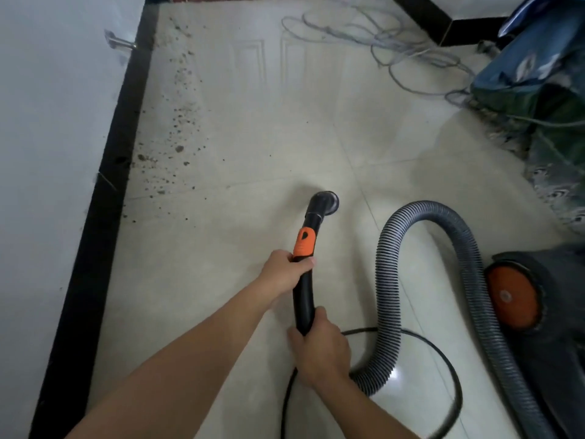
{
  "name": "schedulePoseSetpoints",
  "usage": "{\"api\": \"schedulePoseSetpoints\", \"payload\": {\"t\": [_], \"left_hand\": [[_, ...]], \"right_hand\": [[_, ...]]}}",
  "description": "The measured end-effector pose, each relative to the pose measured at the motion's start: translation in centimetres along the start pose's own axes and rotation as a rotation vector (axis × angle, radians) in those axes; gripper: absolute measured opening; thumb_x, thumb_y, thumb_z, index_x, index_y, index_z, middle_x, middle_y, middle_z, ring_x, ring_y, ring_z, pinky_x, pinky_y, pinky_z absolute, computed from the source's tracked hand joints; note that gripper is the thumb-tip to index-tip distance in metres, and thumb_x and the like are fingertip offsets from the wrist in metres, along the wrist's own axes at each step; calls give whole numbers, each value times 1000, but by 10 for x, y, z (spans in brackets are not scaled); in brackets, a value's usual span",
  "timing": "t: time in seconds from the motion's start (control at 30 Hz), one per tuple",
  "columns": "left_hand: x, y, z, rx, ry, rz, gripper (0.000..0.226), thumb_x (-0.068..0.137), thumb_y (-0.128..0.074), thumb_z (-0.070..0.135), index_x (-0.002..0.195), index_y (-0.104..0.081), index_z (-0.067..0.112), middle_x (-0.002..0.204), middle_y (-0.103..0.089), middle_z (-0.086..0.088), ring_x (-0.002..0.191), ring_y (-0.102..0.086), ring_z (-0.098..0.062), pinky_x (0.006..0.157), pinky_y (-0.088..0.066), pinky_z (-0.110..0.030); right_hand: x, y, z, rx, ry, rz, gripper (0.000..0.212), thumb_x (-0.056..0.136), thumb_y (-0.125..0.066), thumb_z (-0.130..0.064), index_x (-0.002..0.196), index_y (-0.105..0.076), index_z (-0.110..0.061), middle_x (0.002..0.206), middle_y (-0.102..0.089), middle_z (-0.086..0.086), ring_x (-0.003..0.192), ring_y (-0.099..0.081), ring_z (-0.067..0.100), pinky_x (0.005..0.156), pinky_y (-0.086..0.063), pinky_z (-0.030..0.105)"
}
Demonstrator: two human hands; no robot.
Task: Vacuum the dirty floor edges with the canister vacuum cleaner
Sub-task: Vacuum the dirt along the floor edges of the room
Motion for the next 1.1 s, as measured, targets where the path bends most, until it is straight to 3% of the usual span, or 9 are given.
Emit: {"api": "schedulePoseSetpoints", "payload": {"t": [0.13, 0.37, 0.6, 0.7, 0.87, 1.0, 1.1], "left_hand": [[-12, -2, 0, 89, 69, -89, 28, 89, -65, 34, 87, -60, 7, 67, -53, -9, 48, -44, -17, 42, -33, -21], [-28, 8, 20, 29, 210, 42, 33, 92, -62, 31, 104, -54, 1, 77, -54, -12, 45, -43, -17, 43, -40, -24], [-15, 53, -10, -199, 220, 115, 27, 92, -63, 30, 93, -58, 3, 79, -52, -13, 54, -39, -19, 53, -38, -28], [3, 56, -10, -270, 179, 101, 25, 91, -64, 29, 95, -61, 4, 82, -55, -12, 56, -40, -18, 53, -37, -27], [42, 54, 32, -250, 97, 58, 25, 91, -64, 24, 104, -60, 2, 80, -58, -10, 54, -42, -15, 54, -38, -26], [73, 70, 55, -222, 83, 86, 19, 90, -66, 23, 91, -58, 7, 74, -55, -7, 55, -43, -16, 53, -36, -26], [91, 98, 55, -277, 88, 157, 19, 90, -66, 23, 86, -54, 8, 73, -52, -7, 53, -40, -16, 51, -37, -27]], "right_hand": [[-11, 0, 9, -10, -26, -76, 26, 88, -55, -43, 96, -37, -25, 89, -54, -4, 87, -59, 23, 68, -41, 32], [2, 38, 0, -31, 121, -227, 23, 83, -57, -38, 95, -45, -23, 90, -58, -3, 79, -56, 21, 68, -47, 31], [24, 1, -31, -100, 213, -248, 26, 81, -56, -43, 92, -42, -24, 88, -57, -4, 79, -56, 22, 71, -48, 32], [43, 2, -39, -144, 224, -197, 25, 84, -56, -43, 91, -43, -23, 81, -53, -7, 75, -53, 21, 63, -41, 31], [96, 19, -63, -67, 152, -124, 23, 85, -60, -41, 89, -47, -23, 77, -56, -7, 66, -54, 14, 54, -39, 28], [132, 18, -86, -3, 141, -131, 22, 83, -63, -39, 88, -50, -21, 77, -59, -3, 67, -56, 17, 57, -44, 30], [156, 14, -113, -88, 206, -168, 24, 81, -63, -40, 89, -50, -22, 76, -57, -4, 71, -58, 21, 60, -42, 31]]}}
Point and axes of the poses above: each hand's wrist, its own x-axis towards the middle knuckle, its own y-axis out of the back of the hand, z = x × y, the point moved 6 cm from there along x, towards the middle knuckle
